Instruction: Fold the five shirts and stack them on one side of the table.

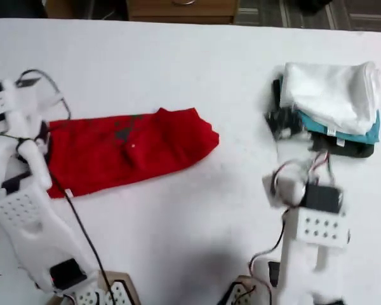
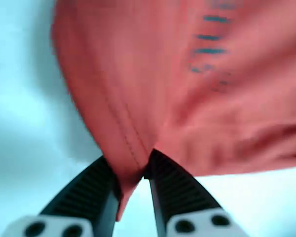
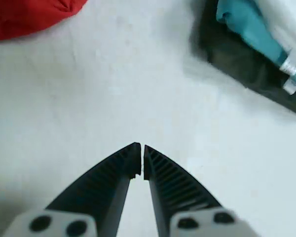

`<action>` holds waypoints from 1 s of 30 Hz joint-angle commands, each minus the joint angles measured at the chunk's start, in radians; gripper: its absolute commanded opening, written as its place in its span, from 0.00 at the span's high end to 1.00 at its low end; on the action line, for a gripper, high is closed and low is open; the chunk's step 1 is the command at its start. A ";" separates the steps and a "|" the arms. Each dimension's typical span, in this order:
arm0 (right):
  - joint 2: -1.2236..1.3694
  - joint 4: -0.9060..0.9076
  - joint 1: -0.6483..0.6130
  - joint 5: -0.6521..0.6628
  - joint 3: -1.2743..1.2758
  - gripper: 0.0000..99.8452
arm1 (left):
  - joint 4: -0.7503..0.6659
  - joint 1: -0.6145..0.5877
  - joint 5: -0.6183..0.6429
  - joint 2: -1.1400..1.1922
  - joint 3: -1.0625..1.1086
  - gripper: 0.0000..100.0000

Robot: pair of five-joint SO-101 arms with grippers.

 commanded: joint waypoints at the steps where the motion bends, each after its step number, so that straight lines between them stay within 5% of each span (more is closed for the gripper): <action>1: -0.122 -0.117 0.018 0.011 0.270 0.98 | 0.021 0.130 0.031 -0.235 0.101 0.97; 10: -0.171 -0.430 0.059 0.011 0.588 0.98 | 0.018 0.496 0.103 -0.407 0.176 0.97; 17: -0.176 -0.432 0.059 0.003 0.594 0.98 | -0.038 0.720 0.104 -0.404 0.065 0.97; 30: -0.176 -0.432 0.054 0.002 0.595 0.98 | -0.207 0.872 0.104 -0.190 -0.059 0.97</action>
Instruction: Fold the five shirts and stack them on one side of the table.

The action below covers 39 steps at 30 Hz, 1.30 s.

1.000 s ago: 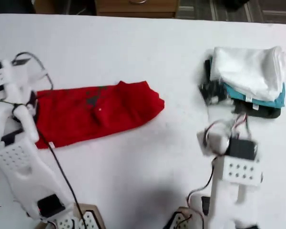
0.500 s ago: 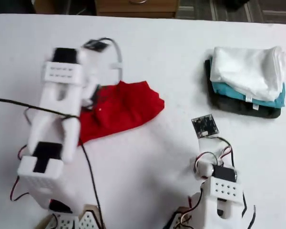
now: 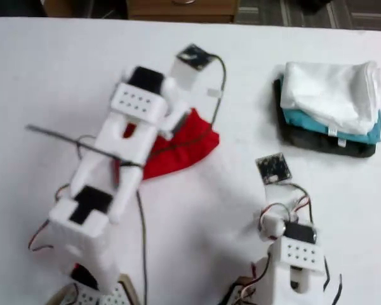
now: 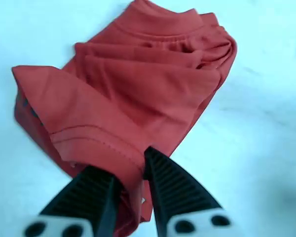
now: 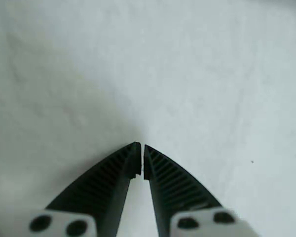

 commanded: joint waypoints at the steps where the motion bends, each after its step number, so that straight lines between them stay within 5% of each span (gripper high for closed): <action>1: -0.019 -0.015 0.005 0.005 -0.005 0.98 | -0.029 0.040 0.012 0.068 -0.128 0.97; 10: -0.019 -0.015 0.005 0.005 -0.005 0.98 | 0.094 0.078 0.074 0.328 -0.481 0.97; 16: -0.019 -0.015 0.005 0.005 -0.005 0.98 | 0.195 0.083 0.069 0.384 -0.722 0.75; 21: -0.019 -0.015 0.005 0.005 -0.005 0.98 | 0.201 0.046 0.071 0.382 -0.839 0.78; 24: -0.019 -0.015 0.005 0.005 -0.005 0.98 | 0.203 -0.008 0.069 0.358 -0.814 0.85; 26: -0.019 -0.015 0.005 0.005 -0.005 0.98 | 0.203 -0.040 0.066 0.321 -0.746 0.99; 32: -0.019 -0.016 0.005 0.005 -0.005 0.98 | 0.193 -0.118 -0.061 0.219 -0.418 0.97; 39: -0.019 -0.019 0.005 0.005 -0.005 0.98 | 0.060 -0.126 -0.061 0.219 -0.188 0.97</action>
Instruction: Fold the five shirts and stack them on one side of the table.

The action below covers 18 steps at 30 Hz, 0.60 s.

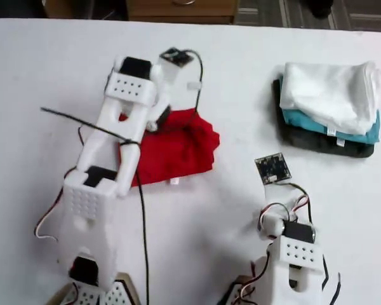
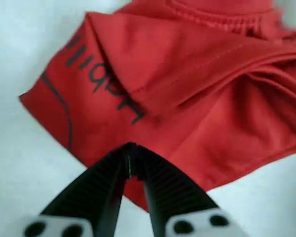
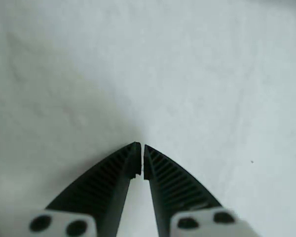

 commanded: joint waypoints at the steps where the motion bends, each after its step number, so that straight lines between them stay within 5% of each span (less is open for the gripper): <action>1: -0.019 -0.019 0.005 0.005 -0.005 0.98 | -0.072 0.015 -0.003 -0.068 0.070 0.97; 18: -0.019 -0.019 0.005 0.005 -0.005 0.98 | -0.583 0.083 0.112 0.006 0.056 0.97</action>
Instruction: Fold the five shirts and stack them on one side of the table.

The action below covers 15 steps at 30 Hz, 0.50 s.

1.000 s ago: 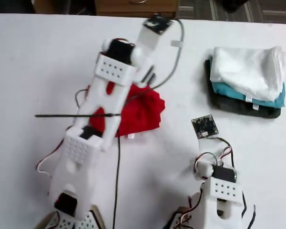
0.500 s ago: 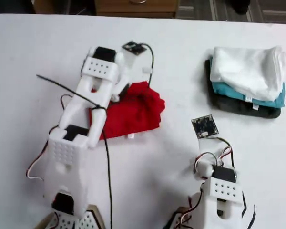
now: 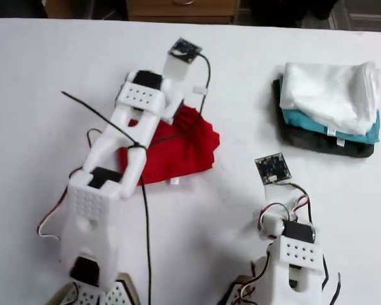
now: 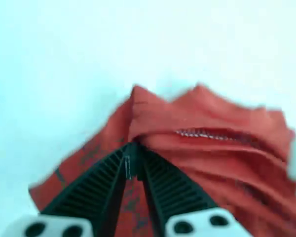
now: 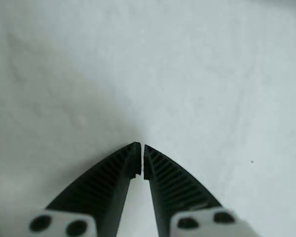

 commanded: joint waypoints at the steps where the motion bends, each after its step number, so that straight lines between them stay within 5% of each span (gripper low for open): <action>1: -0.019 -0.019 0.005 0.005 -0.005 0.98 | -0.060 0.041 0.029 0.005 -0.111 0.97; 7: -0.019 -0.019 0.005 0.005 -0.005 0.98 | 0.061 0.072 0.161 0.023 -0.344 0.97; 15: -0.019 -0.021 0.005 0.005 -0.005 0.98 | 0.275 0.061 0.061 0.037 -0.341 0.97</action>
